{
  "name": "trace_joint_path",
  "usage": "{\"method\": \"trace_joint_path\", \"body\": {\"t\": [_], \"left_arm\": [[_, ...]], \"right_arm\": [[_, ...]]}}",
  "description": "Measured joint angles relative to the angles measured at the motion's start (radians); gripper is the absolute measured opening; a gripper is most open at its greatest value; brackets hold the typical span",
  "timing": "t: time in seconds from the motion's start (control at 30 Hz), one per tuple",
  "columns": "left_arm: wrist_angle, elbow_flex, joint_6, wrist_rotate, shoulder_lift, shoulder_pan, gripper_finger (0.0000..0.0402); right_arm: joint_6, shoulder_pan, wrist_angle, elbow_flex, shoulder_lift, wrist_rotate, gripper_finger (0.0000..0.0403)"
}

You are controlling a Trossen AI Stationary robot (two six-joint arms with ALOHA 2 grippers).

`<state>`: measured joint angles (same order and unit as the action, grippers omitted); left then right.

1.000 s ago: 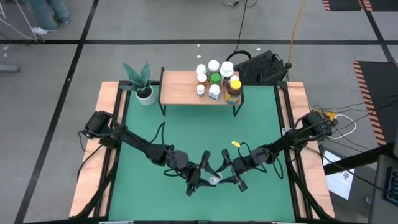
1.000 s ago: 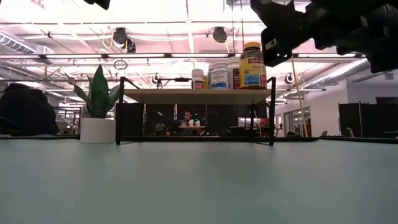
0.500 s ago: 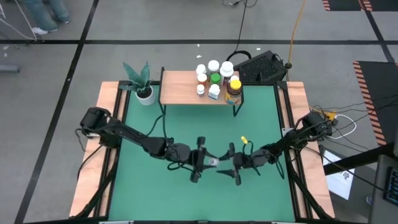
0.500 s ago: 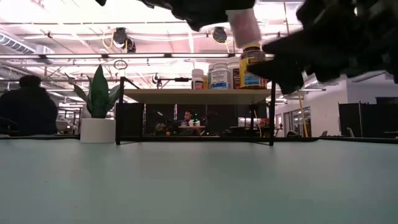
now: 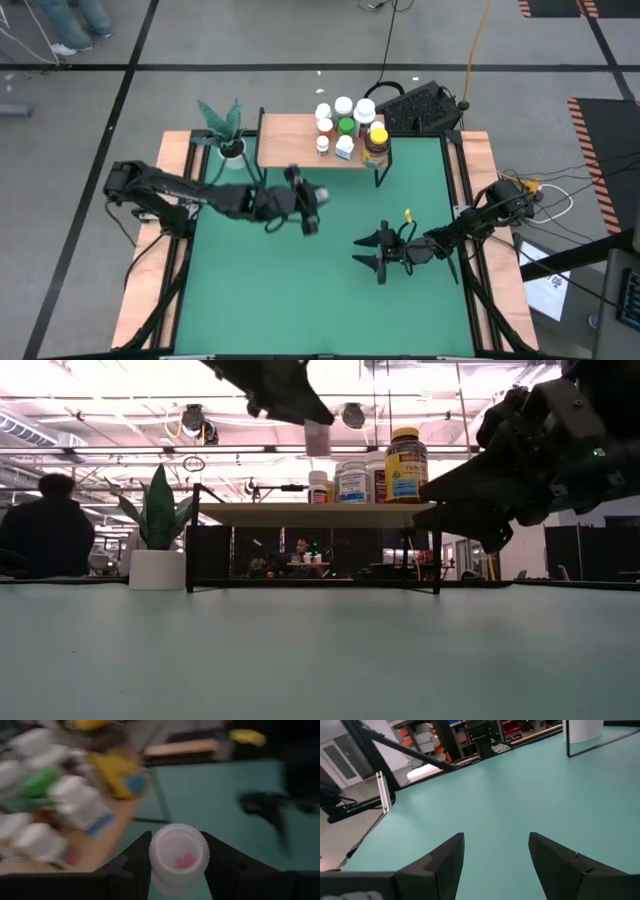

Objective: Pick and place medicine bottles onto shelf by color
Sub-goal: Put the transparent pill bottle on the shelf

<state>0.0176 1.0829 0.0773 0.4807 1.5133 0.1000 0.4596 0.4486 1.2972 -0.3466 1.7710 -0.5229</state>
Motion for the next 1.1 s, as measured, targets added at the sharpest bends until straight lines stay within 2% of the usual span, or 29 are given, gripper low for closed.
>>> {"method": "trace_joint_path", "body": {"t": [0.17,0.4,0.87,1.1], "left_arm": [[-0.015,0.001,-0.017,-0.048,-0.010,-0.164,0.0138],[-0.020,0.001,-0.104,-0.215,0.030,-0.367,0.0154],[0.030,0.001,-0.071,-0.230,0.009,-0.459,0.0158],[0.019,0.001,-0.068,-0.230,0.008,-0.566,0.0158]], "right_arm": [[-0.007,-0.003,-0.007,-0.001,0.000,0.001,0.0215],[-0.007,-0.003,-0.018,-0.001,0.000,0.001,0.0215],[0.000,-0.003,-0.054,-0.001,0.000,0.001,0.0215],[0.000,-0.004,-0.053,-0.001,0.000,0.000,0.0215]]}}
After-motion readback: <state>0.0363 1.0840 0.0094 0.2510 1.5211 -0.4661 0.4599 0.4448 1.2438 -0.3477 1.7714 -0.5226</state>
